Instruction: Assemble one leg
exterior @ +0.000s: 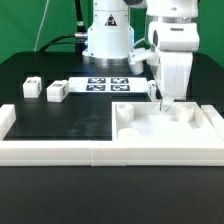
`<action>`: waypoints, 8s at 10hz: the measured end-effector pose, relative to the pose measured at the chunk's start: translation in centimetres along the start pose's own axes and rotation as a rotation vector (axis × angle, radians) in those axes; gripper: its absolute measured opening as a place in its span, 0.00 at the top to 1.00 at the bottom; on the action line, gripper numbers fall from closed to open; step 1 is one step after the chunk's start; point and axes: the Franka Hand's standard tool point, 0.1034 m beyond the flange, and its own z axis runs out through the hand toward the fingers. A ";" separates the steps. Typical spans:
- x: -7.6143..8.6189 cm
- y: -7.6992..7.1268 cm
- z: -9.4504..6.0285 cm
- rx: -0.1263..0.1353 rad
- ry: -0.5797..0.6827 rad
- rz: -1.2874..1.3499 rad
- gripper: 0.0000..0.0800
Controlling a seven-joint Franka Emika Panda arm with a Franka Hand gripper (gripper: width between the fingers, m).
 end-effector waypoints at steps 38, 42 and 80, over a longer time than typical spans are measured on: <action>4.3 -9.3 -1.0 0.472 -0.323 1.684 0.19; 4.6 -10.6 -1.2 0.731 -0.611 1.599 0.19; 5.0 -5.7 -5.2 0.223 -0.057 1.663 0.64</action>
Offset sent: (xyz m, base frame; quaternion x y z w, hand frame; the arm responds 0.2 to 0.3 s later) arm 0.0000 0.0000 0.0000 0.0000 0.0000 0.0799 0.9968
